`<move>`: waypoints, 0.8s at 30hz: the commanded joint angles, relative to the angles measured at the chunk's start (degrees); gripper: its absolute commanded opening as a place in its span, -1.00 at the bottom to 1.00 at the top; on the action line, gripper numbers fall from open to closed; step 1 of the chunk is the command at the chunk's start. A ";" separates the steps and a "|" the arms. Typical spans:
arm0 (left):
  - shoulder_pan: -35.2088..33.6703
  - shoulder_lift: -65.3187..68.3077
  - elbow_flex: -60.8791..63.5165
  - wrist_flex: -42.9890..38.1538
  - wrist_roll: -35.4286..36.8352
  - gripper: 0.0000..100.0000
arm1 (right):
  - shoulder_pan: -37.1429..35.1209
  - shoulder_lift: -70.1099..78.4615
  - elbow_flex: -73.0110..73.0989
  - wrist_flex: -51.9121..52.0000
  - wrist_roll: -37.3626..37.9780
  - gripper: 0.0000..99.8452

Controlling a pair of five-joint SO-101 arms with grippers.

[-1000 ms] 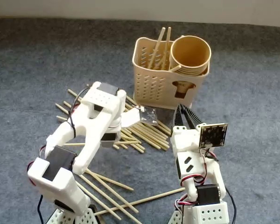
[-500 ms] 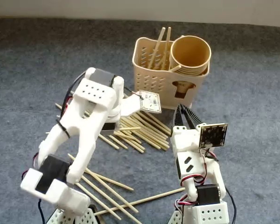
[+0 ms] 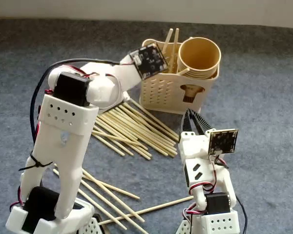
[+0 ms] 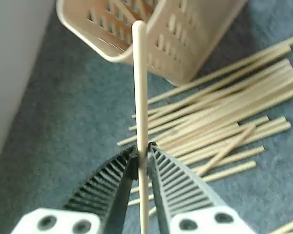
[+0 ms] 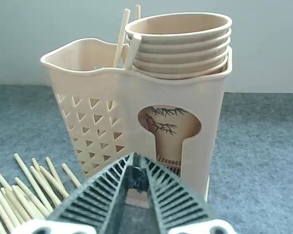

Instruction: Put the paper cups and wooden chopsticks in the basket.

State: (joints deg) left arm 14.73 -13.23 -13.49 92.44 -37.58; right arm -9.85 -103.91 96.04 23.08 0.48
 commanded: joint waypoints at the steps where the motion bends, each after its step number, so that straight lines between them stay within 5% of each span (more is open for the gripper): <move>1: 0.48 -0.13 -8.92 -7.91 11.96 -0.99 | 0.31 -1.01 7.08 0.04 0.79 -0.99; 14: 1.54 1.71 -17.45 -35.52 37.89 -0.99 | 0.40 -1.01 7.08 0.04 0.79 -0.99; 24: 7.69 1.80 -6.29 -55.56 40.44 -0.99 | 0.48 -1.01 7.08 0.04 0.79 -0.99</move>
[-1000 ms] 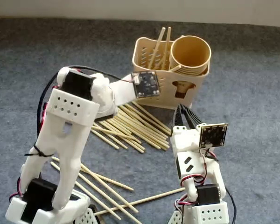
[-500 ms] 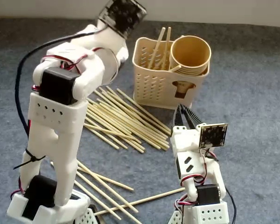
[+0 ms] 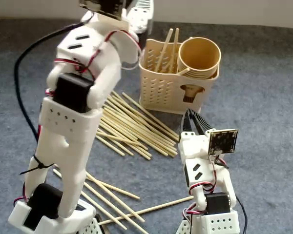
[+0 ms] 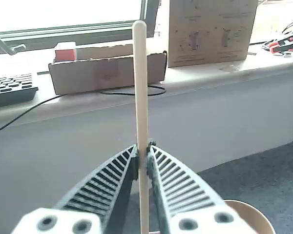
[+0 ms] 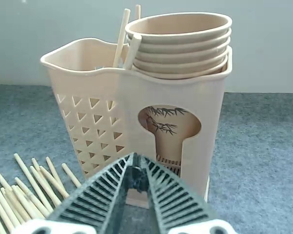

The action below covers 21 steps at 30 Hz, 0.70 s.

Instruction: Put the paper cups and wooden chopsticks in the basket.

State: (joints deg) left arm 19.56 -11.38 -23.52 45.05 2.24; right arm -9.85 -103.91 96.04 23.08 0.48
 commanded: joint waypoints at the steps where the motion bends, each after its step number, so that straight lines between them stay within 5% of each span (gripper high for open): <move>1: 3.03 -0.04 5.14 -9.85 0.62 -0.99 | 0.48 -1.01 7.08 0.04 0.79 -0.99; 11: 1.27 -0.04 20.00 -19.34 3.60 -0.99 | 0.48 -1.01 7.08 -0.40 0.79 -0.99; 21: -0.48 -0.57 21.76 -12.13 3.60 -0.76 | 0.48 -0.84 7.08 -1.01 0.79 -0.99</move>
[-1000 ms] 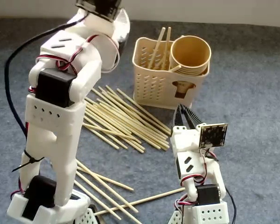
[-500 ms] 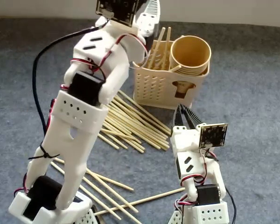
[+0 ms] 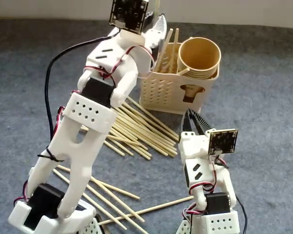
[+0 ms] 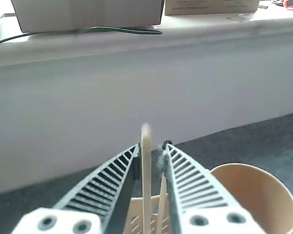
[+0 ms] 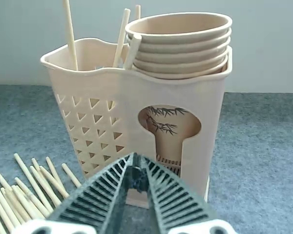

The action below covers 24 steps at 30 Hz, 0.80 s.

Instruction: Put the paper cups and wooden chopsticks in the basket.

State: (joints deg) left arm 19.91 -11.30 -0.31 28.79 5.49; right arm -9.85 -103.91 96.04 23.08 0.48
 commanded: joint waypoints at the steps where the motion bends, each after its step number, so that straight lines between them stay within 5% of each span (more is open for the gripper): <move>1: -0.75 -0.75 -1.45 5.01 0.35 -0.76 | 0.48 -0.84 7.08 -1.01 0.79 -0.99; 16: -3.30 -11.03 -6.99 33.14 -8.53 -0.77 | 0.66 -0.48 7.08 -0.84 0.79 -0.99; 24: -4.44 -14.55 -6.37 48.18 -23.12 -0.77 | 0.66 -0.48 7.08 -0.84 0.79 -0.99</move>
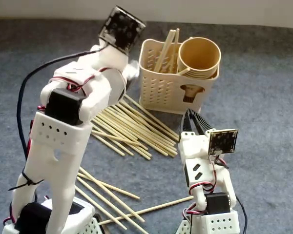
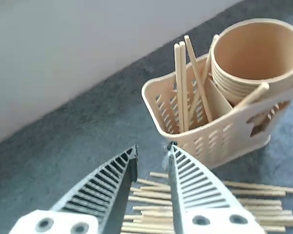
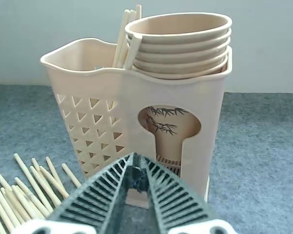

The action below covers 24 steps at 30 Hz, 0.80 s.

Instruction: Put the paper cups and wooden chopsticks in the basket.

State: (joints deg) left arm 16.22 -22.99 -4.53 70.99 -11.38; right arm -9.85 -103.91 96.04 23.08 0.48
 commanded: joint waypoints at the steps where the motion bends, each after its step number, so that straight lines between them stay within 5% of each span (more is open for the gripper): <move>1: -0.75 -2.77 -2.15 7.65 -8.26 -0.77 | 0.66 -0.48 7.08 -0.84 0.79 -0.99; 9: -1.27 -2.42 5.32 18.46 -26.37 -0.77 | 0.66 -0.40 7.08 -0.75 0.79 -0.99; 18: -7.60 -2.33 24.48 12.04 -41.14 -0.76 | 0.66 -0.40 7.08 -0.75 0.79 -0.99; 24: -7.96 -2.15 31.96 6.77 -41.76 -0.67 | 0.66 -0.40 7.08 -0.75 0.79 -0.99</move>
State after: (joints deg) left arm 9.63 -23.52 25.27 81.36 -52.26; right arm -9.85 -103.91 96.04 23.08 0.48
